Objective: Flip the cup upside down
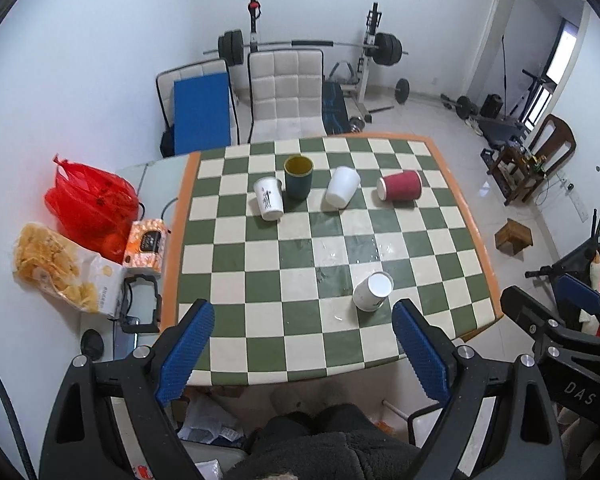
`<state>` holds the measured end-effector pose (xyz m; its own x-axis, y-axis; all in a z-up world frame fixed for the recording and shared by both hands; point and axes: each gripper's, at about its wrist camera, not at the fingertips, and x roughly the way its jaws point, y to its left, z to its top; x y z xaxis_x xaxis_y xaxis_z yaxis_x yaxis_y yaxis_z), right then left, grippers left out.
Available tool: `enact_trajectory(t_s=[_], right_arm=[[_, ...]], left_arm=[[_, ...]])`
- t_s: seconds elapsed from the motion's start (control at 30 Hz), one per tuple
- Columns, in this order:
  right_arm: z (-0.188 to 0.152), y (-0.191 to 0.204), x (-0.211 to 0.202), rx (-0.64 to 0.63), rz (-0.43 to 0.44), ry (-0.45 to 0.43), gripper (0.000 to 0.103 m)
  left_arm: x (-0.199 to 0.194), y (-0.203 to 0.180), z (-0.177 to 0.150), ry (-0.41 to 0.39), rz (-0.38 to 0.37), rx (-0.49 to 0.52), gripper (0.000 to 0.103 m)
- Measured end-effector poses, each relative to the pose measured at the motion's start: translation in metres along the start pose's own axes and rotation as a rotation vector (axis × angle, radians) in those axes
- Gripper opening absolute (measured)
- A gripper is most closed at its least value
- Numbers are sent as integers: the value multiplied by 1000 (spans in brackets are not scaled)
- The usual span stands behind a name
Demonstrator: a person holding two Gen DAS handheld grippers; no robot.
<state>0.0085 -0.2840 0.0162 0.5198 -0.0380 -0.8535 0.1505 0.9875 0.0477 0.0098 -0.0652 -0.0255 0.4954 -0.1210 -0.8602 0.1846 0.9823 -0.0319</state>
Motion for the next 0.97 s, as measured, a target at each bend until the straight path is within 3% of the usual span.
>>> enact_trajectory(t_s=[0.37, 0.6, 0.97], right_arm=[[-2, -7, -44, -47, -7, -42, 97], [-2, -14, -48, -54, -10, -47, 97], [9, -22, -40, -78, 6, -25, 97]], left_arm=[[-32, -17, -7, -39, -4, 2, 91], [-41, -22, -5, -71, 1, -13, 91], [-31, -28, -6, -33, -3, -39, 91]])
